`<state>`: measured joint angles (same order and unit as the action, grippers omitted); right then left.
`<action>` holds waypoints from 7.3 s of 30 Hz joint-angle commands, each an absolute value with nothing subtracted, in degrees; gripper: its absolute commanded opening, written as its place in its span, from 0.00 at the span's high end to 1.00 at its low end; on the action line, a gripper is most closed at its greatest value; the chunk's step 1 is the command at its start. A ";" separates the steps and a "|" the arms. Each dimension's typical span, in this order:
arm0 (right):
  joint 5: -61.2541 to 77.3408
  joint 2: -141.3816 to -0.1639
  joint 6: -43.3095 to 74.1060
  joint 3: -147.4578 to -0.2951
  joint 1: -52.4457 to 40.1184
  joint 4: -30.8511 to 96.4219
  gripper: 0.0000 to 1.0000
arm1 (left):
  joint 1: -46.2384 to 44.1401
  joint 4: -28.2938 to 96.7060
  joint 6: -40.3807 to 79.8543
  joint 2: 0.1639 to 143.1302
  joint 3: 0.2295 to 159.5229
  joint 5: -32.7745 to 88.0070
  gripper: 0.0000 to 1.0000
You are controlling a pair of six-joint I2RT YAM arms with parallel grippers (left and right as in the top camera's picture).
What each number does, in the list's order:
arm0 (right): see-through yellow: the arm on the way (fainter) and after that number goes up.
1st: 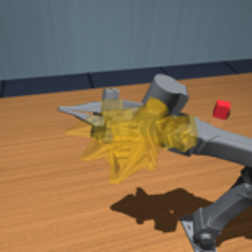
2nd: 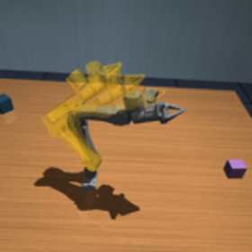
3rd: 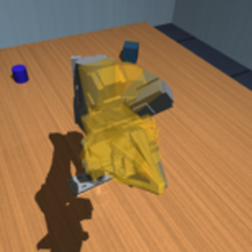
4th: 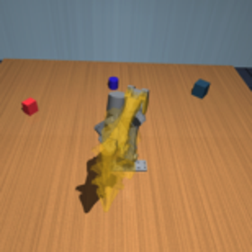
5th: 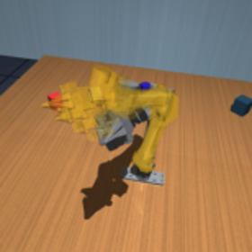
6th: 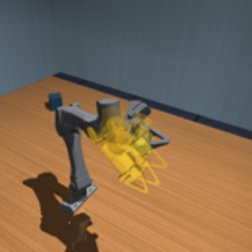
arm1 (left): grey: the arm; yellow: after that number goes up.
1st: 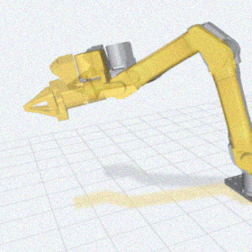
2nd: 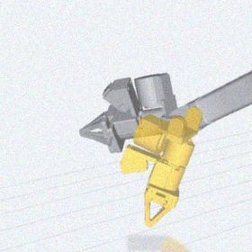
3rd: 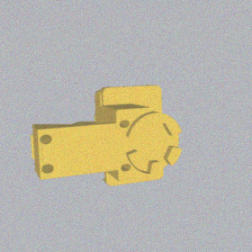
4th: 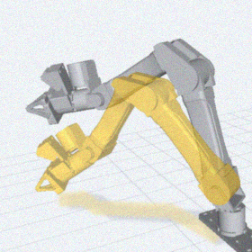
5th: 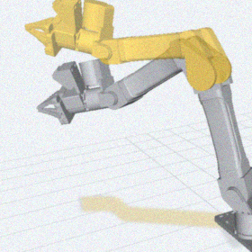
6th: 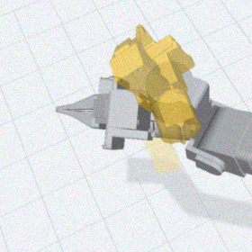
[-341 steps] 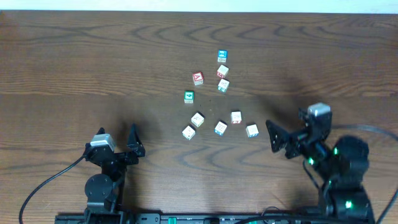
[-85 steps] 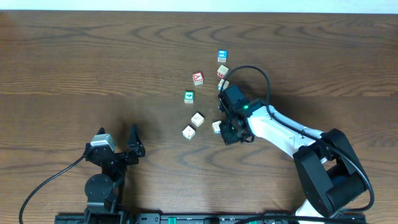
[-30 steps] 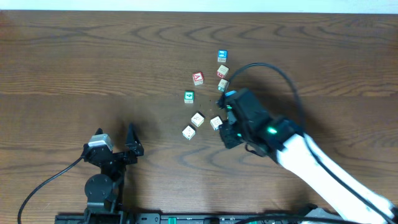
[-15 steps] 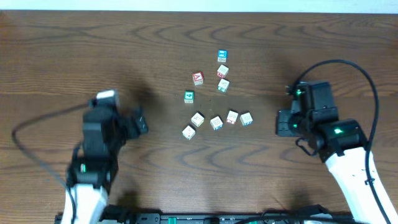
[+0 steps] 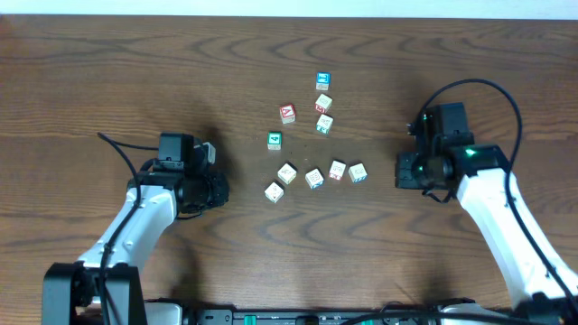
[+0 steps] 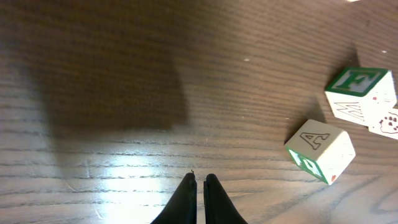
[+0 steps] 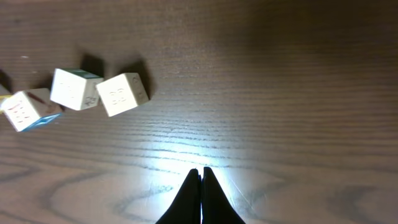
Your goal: Lift 5 blocks
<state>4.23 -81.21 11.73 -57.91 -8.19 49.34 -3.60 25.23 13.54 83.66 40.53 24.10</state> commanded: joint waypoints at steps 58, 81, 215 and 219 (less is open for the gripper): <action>13.37 -101.93 5.08 -57.84 -8.29 34.06 0.99 | -30.28 22.61 51.81 88.42 40.84 5.34 0.93; 13.39 -101.93 5.08 -57.82 -8.34 35.11 0.99 | -30.63 7.18 56.64 95.13 40.84 1.91 0.93; 17.80 -101.93 4.89 -54.41 -17.10 22.20 0.98 | -29.06 9.39 54.85 96.51 40.84 9.43 0.93; 17.82 -101.93 5.78 -54.41 -17.08 22.13 0.99 | -29.04 9.32 54.83 96.51 40.84 9.41 0.93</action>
<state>18.72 -101.56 4.10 -54.68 -16.69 22.37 -29.04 7.35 56.49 95.02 42.37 10.59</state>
